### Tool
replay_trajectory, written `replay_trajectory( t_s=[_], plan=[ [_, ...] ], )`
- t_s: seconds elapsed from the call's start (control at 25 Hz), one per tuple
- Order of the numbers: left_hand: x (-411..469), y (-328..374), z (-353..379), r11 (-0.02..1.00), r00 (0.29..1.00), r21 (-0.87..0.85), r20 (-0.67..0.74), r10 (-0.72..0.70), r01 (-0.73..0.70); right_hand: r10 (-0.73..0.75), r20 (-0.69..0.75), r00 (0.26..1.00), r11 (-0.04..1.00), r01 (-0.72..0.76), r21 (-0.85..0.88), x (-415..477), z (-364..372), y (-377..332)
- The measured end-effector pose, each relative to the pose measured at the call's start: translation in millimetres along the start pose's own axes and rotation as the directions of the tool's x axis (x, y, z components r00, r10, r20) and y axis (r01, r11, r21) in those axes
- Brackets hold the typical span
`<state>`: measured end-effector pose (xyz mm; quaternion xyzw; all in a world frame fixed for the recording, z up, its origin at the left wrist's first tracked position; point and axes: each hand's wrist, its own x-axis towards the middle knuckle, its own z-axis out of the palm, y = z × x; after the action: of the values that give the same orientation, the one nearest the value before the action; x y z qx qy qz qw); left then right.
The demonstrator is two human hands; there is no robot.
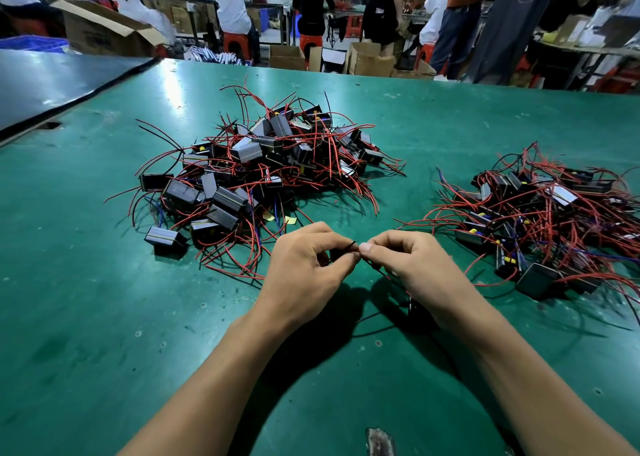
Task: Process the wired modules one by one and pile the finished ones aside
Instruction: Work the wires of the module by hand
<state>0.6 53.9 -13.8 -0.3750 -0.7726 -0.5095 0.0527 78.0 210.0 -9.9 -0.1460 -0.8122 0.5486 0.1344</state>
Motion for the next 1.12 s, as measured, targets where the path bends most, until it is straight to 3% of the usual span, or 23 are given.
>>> replay_trajectory(
  t_s=[0.08,0.2,0.32,0.48,0.72,0.92,1.12],
  plan=[
    [1,-1,0,0.999,0.999,-0.026,-0.002,-0.034,0.034,-0.168,-0.075,0.983,0.982,0.160,-0.096,-3,-1,0],
    [1,-2,-1,0.993,0.996,-0.079,0.001,-0.084,0.084,-0.510,-0.102,0.854,0.827,0.454,-0.331,-3,-5,4],
    [3,-3,-3,0.986,0.992,-0.115,0.040,-0.119,0.123,-0.625,-0.063,0.778,0.726,0.549,-0.415,0,-9,11],
    [2,-4,-4,0.983,0.990,-0.127,0.060,-0.129,0.136,-0.648,-0.028,0.761,0.677,0.558,-0.479,2,-10,18],
    [2,-6,-4,0.987,0.994,-0.118,0.028,-0.107,0.109,-0.567,-0.021,0.823,0.743,0.501,-0.443,1,-1,14],
    [1,-3,1,1.000,1.000,0.013,0.003,-0.014,0.014,-0.504,-0.018,0.863,0.755,0.431,-0.494,0,0,8],
    [3,-5,4,0.997,1.000,0.076,-0.030,-0.003,0.005,-0.484,-0.053,0.873,0.772,0.397,-0.497,0,1,5]
  ],
)
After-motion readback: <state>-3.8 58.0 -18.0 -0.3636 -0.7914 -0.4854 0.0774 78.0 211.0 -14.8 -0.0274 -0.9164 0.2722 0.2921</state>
